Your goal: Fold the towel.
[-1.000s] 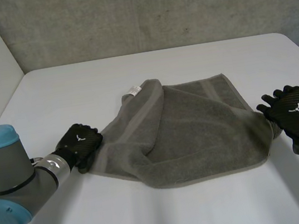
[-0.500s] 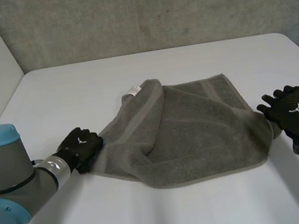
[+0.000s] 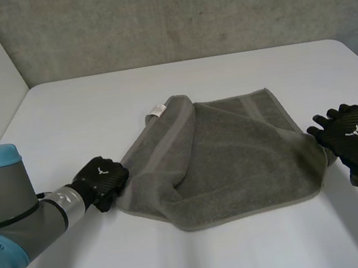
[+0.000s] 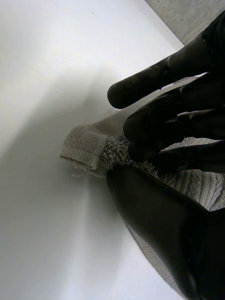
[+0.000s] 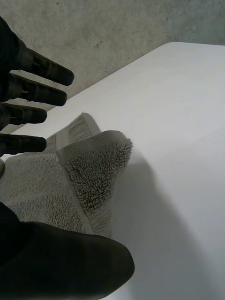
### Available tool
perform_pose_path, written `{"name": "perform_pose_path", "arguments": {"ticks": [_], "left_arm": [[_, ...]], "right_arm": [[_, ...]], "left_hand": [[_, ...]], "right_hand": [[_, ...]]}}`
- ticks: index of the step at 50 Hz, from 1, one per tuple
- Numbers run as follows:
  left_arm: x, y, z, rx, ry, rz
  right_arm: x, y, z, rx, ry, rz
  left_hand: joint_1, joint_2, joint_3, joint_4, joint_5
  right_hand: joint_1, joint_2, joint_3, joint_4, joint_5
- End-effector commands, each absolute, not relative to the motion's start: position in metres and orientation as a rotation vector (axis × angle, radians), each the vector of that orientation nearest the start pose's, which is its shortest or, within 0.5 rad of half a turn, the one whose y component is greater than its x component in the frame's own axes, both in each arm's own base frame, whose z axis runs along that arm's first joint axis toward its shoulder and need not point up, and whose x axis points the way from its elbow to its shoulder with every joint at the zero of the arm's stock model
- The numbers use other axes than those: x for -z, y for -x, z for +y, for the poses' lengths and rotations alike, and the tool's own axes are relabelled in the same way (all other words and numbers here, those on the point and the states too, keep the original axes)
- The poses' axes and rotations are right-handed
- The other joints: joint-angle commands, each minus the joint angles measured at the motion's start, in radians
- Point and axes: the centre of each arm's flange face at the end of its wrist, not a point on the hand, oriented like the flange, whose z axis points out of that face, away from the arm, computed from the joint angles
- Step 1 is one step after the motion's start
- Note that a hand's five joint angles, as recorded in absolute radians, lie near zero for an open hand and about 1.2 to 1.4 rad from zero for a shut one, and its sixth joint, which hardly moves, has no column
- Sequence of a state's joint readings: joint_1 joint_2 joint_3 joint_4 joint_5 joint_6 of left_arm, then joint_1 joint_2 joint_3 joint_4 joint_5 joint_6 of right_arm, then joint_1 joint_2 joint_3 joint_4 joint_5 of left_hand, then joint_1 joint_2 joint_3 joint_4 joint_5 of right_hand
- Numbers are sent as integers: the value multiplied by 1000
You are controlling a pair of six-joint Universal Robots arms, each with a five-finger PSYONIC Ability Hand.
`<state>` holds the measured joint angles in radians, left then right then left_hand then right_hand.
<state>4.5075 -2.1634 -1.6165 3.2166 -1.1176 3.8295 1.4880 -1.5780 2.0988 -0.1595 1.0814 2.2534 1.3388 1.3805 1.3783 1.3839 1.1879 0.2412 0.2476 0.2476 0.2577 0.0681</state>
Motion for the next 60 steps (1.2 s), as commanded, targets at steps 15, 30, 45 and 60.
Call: {"name": "perform_pose_path", "arguments": {"ticks": [15,30,45,60], "left_arm": [[-158,219,-296,1791,-1246,2542],[-157,222,-286,1755,-1261,2590],[-163,218,-285,1742,-1247,2605],[-221,215,-278,1906,-1194,2484]], "right_arm": [[-181,-162,-233,1909,1553,2141],[-158,-169,-225,1905,1977,1960],[-135,-158,-268,2043,2177,1974],[-237,-158,-291,2228,1314,2108]], "left_hand": [[57,16,18,12,34],[57,16,18,12,34],[57,16,18,12,34],[57,16,18,12,34]], "right_hand": [[-67,-73,-73,-83,-68],[-65,-72,-72,-82,-67],[907,900,900,890,905],[1155,1149,1149,1139,1154]]}}
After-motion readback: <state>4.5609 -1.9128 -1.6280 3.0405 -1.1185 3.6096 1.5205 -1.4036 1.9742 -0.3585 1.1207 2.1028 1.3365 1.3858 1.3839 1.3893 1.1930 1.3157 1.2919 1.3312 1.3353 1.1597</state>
